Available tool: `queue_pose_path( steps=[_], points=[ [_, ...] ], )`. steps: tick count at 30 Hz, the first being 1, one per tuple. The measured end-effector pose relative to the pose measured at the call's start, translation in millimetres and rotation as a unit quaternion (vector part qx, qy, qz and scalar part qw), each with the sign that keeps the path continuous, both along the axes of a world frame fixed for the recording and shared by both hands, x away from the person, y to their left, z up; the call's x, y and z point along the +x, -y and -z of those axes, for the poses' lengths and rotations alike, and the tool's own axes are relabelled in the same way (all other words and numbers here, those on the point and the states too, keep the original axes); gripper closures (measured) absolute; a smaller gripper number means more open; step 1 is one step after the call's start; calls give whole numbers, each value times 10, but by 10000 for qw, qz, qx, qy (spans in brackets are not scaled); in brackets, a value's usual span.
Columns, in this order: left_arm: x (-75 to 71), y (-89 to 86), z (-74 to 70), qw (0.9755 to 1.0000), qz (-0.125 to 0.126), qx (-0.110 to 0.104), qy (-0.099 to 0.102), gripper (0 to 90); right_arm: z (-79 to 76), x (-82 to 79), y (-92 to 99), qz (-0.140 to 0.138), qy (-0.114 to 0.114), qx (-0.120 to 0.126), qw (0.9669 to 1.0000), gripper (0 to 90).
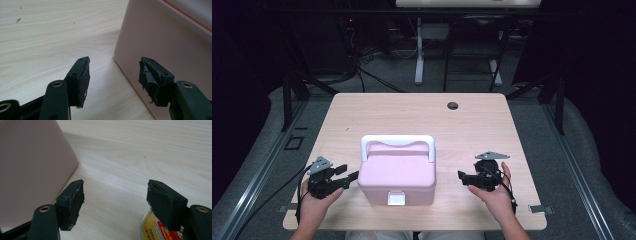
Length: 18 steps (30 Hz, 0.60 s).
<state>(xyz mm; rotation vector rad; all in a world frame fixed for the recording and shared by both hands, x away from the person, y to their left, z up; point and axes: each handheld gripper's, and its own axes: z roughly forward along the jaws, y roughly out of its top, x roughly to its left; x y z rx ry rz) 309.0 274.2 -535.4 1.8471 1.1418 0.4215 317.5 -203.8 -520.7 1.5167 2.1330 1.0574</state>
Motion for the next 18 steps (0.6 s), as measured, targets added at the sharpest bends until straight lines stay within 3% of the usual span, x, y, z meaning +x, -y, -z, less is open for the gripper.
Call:
queue_pose_path(
  steps=[7,9,15,18],
  points=[
    [-19,35,-35,9999,129,-36,-63,433,-108,3,-126,-34,440,182,9989,444],
    [-31,56,-58,9998,165,-97,-79,434,-48,-50,-149,-129,698,424,9966,499],
    [-84,103,-97,9998,176,-56,95,448,19,-99,-216,-305,814,275,9958,522],
    [-106,132,-115,9993,332,-80,160,486,44,-128,-290,-429,890,195,9949,522]
  ],
)
